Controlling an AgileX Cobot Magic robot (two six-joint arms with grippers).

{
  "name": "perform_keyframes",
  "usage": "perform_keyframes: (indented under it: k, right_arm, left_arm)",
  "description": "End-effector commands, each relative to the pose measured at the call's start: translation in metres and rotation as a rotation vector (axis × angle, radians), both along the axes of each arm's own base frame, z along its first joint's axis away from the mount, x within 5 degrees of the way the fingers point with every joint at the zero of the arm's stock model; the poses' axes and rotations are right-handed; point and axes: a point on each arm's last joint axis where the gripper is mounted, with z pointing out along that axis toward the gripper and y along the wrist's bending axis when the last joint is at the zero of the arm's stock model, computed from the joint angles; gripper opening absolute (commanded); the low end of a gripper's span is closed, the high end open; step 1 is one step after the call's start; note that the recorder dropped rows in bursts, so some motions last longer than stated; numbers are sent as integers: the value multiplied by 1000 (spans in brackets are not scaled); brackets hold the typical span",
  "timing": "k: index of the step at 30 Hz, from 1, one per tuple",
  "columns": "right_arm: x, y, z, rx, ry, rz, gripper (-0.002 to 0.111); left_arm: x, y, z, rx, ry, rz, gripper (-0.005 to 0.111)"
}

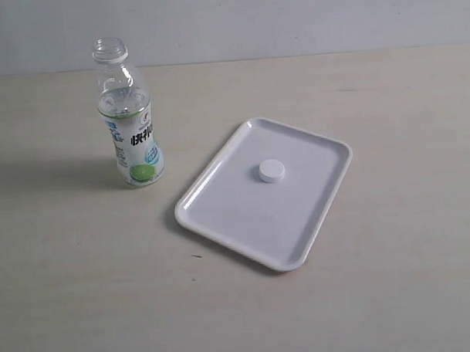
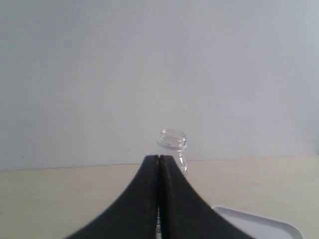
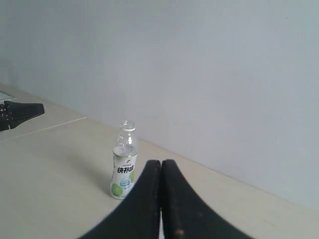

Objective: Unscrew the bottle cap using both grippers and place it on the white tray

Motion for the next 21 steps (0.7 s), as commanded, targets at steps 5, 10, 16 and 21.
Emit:
perform_keyframes:
  k: [5,10,16,21]
  right_arm:
    - [0,0,-1,0,-5,-2,0]
    - [0,0,-1,0,-5,-2,0]
    - [0,0,-1,0,-5,-2,0]
    - [0,0,-1,0,-5,-2,0]
  left_arm:
    - [-21,13,-2,17,59,135,0]
    - [-37,25,-6,-2,113,245,0]
    - [-44,29,-8,-1,120,284,0]
    - [-44,31,-12,6,168,310,0]
